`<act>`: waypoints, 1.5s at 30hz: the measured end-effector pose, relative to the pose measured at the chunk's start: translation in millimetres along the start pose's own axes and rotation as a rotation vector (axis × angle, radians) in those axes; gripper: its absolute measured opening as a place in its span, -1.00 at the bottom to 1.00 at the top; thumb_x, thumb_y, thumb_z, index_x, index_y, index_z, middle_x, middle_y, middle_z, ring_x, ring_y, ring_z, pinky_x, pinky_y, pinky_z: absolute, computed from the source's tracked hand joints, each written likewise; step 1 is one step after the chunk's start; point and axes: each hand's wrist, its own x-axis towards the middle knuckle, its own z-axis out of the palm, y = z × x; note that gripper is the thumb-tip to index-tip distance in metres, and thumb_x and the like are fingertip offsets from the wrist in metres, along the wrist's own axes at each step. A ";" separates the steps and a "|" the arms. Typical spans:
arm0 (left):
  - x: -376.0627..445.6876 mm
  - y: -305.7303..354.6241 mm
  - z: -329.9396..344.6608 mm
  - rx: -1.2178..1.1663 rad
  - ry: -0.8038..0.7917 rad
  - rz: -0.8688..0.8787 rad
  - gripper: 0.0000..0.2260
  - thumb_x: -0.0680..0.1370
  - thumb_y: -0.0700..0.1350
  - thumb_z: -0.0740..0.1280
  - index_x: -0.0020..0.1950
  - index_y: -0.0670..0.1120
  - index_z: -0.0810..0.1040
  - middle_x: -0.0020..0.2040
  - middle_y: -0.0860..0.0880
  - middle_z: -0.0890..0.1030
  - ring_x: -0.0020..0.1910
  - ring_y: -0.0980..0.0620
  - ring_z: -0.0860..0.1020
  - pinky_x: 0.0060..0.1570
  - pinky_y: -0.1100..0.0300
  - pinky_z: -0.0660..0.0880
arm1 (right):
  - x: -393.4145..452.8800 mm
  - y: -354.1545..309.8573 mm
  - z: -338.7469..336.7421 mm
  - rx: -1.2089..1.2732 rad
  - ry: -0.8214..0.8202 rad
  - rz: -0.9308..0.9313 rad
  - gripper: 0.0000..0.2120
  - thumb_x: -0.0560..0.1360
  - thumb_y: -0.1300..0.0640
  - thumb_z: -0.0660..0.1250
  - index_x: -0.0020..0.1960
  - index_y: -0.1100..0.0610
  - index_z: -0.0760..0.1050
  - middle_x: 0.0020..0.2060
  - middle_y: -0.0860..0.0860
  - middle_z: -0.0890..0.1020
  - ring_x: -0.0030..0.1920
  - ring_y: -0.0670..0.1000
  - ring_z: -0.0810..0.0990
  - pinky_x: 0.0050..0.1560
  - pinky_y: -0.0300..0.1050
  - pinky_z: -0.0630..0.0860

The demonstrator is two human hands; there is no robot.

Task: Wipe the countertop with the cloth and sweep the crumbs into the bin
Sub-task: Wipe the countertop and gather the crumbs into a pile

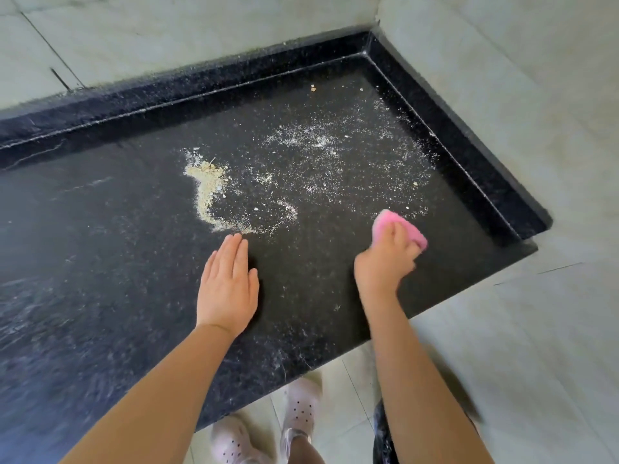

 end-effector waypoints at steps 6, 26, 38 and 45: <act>-2.9 -14.5 -1.0 -0.092 0.066 -0.450 -0.56 0.56 -0.23 0.19 0.39 -0.37 0.20 0.43 -0.29 0.22 0.44 -0.21 0.13 0.37 -0.04 0.09 | -6.6 -53.0 22.4 0.321 0.094 -0.601 -0.70 0.30 0.37 0.04 -0.10 0.30 0.50 -0.23 0.09 0.54 -0.14 0.14 0.49 -0.06 -0.14 0.17; 5.7 -9.8 9.4 -0.083 -0.010 -0.636 -0.47 0.59 -0.05 0.08 0.45 -0.31 0.04 0.49 -0.21 0.04 0.49 -0.10 -0.05 0.43 0.06 -0.14 | 18.3 -45.2 13.0 -0.161 -0.106 -0.282 -0.45 0.46 0.26 0.21 0.42 0.18 0.14 0.40 0.07 0.20 0.29 0.20 0.19 0.17 0.01 0.28; 7.4 -10.5 6.2 -0.075 -0.035 -0.646 -0.46 0.59 -0.03 0.06 0.46 -0.30 0.02 0.50 -0.20 0.02 0.49 -0.09 -0.07 0.43 0.06 -0.16 | -4.1 -15.0 -7.2 -0.128 -0.054 -0.117 -0.44 0.44 0.34 0.22 0.41 0.22 0.16 0.43 0.06 0.19 0.28 0.23 0.18 0.11 0.06 0.28; 8.6 -13.3 8.3 -0.117 -0.019 -0.634 -0.49 0.57 -0.09 0.13 0.44 -0.32 0.11 0.47 -0.25 0.12 0.48 -0.15 0.01 0.43 0.02 -0.11 | -50.1 -75.5 32.0 -0.078 -0.206 -0.316 -0.34 0.47 0.27 0.23 0.46 0.18 -0.03 0.47 0.06 0.02 0.32 0.18 0.12 0.14 0.01 0.28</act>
